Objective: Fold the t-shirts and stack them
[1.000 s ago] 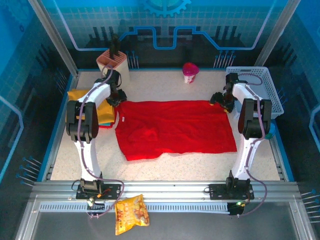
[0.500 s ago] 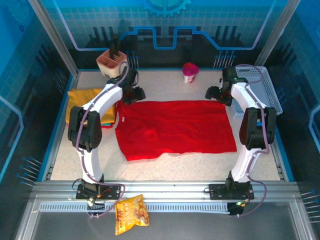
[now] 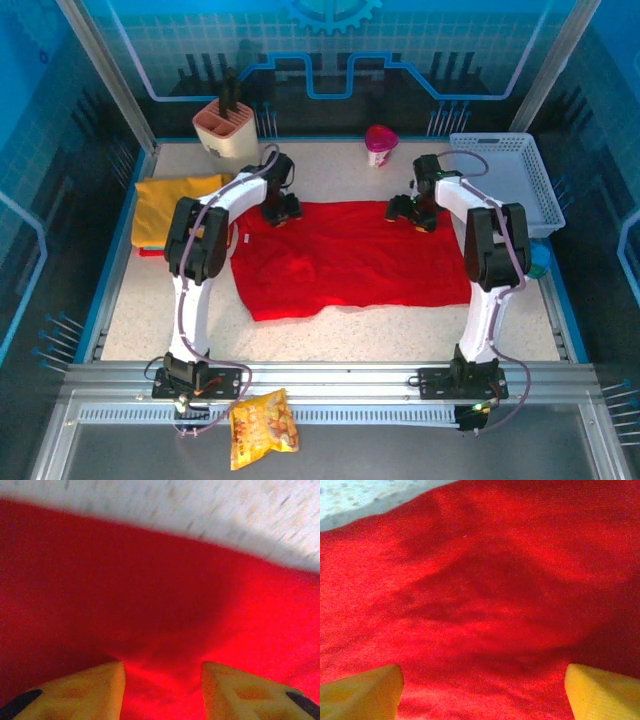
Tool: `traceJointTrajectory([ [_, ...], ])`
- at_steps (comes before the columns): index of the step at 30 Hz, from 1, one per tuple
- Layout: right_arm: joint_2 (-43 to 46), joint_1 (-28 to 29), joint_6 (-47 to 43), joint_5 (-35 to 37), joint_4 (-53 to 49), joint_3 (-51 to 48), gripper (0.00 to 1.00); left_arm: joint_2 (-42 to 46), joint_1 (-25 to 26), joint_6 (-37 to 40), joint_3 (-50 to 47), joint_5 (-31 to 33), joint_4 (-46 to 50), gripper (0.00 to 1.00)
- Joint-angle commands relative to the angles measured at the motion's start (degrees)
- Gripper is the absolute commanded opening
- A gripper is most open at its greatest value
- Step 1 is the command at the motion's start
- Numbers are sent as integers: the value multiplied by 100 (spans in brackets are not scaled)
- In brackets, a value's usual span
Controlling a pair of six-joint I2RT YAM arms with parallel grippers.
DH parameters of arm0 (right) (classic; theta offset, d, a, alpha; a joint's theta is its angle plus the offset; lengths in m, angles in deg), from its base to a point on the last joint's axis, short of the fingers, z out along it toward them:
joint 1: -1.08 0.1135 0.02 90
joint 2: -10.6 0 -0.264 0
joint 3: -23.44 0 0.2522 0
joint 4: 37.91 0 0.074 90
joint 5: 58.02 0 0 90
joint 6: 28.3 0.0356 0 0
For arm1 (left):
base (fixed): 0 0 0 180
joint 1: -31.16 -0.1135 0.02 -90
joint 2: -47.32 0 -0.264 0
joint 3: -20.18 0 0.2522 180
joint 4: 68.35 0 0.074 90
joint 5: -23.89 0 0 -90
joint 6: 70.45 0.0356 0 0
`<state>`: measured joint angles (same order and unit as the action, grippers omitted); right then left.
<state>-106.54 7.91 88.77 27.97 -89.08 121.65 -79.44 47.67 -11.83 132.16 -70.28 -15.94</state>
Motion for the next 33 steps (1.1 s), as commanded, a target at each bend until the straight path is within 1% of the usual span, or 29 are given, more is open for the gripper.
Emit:
traceJointTrajectory([
  [1, -388, -18, 199, 145, -44, 506, 84, -643, 10, 164, 510, -65, 365, 44],
  [5, -837, -93, 345, 180, -241, 1109, 84, -1278, -42, 237, 1429, -94, 727, 44],
  [10, -1255, -210, 521, 174, -446, 1761, 84, -2080, -126, 319, 2836, -172, 1170, 43],
  [15, -1383, -336, 782, 99, -337, 1814, 83, -2782, -184, 281, 4331, -381, 1655, 42],
  [17, -1399, -363, 762, 58, -302, 1821, 83, -2867, -188, 281, 4606, -392, 1815, 42],
  [20, -1284, -358, 504, -96, -44, 1746, 84, -2560, -210, 305, 4250, -388, 1719, 43],
  [23, -1018, -344, 160, -377, 312, 1589, 85, -1761, -236, 364, 3362, -444, 1240, 44],
  [25, -677, -319, -15, -380, 472, 1444, 86, -1126, -245, 409, 2812, -507, 963, 46],
  [27, -273, -284, -121, -377, 545, 1289, 90, -601, -245, 455, 2501, -576, 985, 48],
  [28, -28, -259, -177, -397, 563, 1176, 100, -350, -241, 504, 2379, -597, 1079, 48],
  [30, 410, -202, -211, -383, 514, 936, 100, 181, -236, 585, 1971, -558, 1136, 50],
  [33, 1016, -174, -93, -325, 313, 501, 100, 1000, -236, 613, 1095, -532, 1026, 54],
])
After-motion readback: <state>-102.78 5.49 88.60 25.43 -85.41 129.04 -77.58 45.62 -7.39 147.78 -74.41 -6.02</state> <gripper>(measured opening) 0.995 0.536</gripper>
